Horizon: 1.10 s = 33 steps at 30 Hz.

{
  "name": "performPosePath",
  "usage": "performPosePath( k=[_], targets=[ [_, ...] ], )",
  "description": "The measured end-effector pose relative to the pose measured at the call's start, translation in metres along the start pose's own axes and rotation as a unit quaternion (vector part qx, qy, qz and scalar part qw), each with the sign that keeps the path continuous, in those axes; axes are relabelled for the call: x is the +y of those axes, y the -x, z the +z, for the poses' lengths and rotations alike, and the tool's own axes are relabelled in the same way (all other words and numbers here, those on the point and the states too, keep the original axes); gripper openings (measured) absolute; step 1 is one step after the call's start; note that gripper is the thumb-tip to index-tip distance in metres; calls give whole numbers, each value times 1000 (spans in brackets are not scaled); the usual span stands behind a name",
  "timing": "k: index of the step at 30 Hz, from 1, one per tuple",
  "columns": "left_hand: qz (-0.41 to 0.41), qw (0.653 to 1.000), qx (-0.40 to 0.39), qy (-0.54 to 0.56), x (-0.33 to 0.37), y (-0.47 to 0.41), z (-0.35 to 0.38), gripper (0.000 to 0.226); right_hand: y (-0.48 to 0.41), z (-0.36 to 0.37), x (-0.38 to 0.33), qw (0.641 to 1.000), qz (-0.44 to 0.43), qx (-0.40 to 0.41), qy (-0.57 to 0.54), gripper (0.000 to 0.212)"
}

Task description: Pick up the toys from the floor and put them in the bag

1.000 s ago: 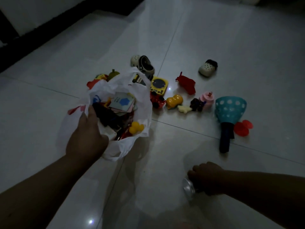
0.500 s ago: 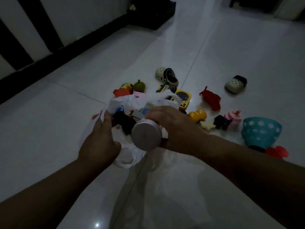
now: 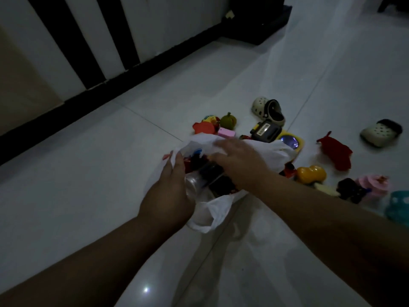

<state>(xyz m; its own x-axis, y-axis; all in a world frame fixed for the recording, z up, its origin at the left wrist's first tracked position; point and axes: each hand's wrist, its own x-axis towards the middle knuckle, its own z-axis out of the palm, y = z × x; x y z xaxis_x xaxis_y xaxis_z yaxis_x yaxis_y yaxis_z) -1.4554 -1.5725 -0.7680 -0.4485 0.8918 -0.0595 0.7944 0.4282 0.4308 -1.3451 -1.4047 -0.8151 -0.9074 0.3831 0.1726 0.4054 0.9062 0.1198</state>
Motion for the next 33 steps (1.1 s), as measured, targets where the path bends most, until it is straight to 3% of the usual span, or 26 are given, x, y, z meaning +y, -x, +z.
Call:
performPosePath(
  k=[2, 3, 6, 8, 11, 15, 17, 20, 23, 29, 33],
  targets=[
    [-1, 1000, -3, 2, -1, 0, -1, 88, 7, -7, 16, 993, 86, 79, 22, 40],
    [-2, 1000, -6, 1, -3, 0, -2, 88, 10, -11, 25, 988, 135, 75, 19, 40],
    [-9, 1000, -20, 1, -5, 2, -3, 89, 15, -22, 51, 953, 286, -67, -72, 47],
    [-9, 1000, -25, -5, -5, 2, -3, 86, 19, -35, 64, 903, 361, -98, -212, 49],
    [-8, 998, -55, -14, -10, 0, -4, 71, 14, -66, 67, 840, 414, -82, -341, 30],
    [-27, 992, -124, -24, -18, -3, -12, 53, -12, -100, 59, 674, 462, 1, -576, 26],
    [-18, 992, -117, -37, -25, -5, -19, 50, -28, -112, 53, 637, 437, 26, -635, 18],
    [1, 995, -85, -44, -47, -10, -40, 58, -52, -136, 35, 644, 395, 30, -654, 4],
    [-18, 996, -86, -29, -74, -17, -69, 74, -72, -155, 20, 641, 383, 37, -664, 20],
    [-19, 996, -80, 33, -118, -28, -138, 70, -123, -208, -27, 687, 385, -22, -616, 35],
    [-6, 993, -60, 101, -136, -41, -190, 75, -167, -249, -46, 690, 404, -34, -600, 58]
  ],
)
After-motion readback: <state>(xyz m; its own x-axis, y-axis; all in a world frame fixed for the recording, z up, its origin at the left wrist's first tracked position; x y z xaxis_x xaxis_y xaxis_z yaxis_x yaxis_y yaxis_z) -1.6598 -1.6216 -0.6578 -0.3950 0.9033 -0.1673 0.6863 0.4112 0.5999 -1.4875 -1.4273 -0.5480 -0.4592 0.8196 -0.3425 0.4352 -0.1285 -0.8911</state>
